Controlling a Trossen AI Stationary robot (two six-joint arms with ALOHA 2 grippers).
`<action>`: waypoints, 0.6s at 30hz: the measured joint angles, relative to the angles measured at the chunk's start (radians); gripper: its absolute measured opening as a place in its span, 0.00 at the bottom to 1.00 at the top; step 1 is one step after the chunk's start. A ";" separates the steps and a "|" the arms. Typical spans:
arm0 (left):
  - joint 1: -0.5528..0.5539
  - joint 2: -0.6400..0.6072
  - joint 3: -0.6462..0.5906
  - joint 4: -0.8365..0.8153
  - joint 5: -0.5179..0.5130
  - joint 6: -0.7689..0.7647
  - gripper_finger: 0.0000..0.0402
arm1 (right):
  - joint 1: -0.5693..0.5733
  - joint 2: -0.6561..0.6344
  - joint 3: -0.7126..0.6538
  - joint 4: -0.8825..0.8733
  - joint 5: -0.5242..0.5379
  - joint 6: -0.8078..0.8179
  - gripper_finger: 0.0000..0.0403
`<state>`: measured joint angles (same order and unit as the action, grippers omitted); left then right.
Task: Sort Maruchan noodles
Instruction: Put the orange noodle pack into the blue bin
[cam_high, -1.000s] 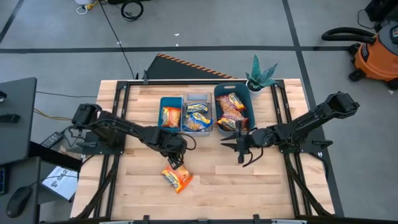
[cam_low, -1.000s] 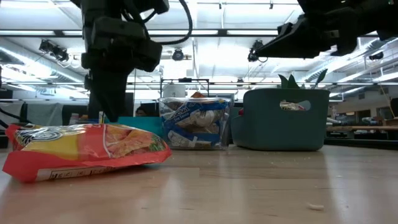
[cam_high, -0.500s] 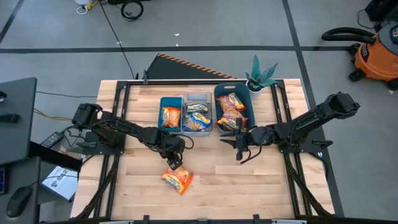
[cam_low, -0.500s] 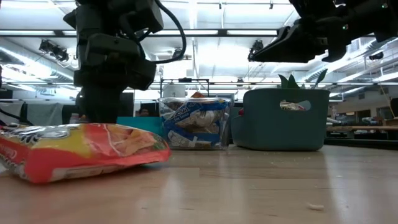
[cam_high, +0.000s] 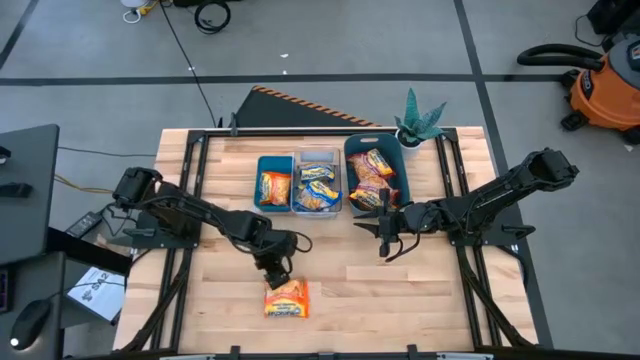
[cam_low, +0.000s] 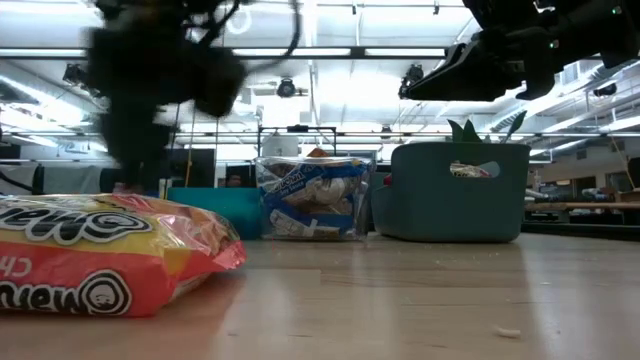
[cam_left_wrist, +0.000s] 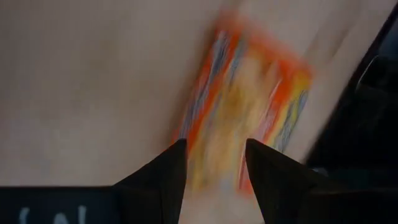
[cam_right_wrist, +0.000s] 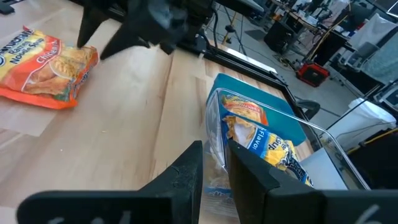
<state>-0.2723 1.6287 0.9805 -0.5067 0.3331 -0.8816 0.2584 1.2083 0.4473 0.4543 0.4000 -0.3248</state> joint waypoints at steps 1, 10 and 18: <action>-0.008 0.000 0.008 0.041 -0.079 0.022 0.42 | 0.000 0.000 0.000 0.000 0.000 0.000 0.20; -0.068 0.068 0.010 0.409 -0.461 0.084 0.42 | -0.001 0.000 0.000 0.026 0.007 -0.011 0.20; -0.024 0.223 0.124 0.420 -0.183 -0.004 0.42 | -0.007 0.000 0.000 0.091 -0.006 -0.018 0.20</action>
<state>-0.2958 1.8522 1.1045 -0.0870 0.1498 -0.8857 0.2516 1.2083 0.4469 0.5452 0.3935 -0.3427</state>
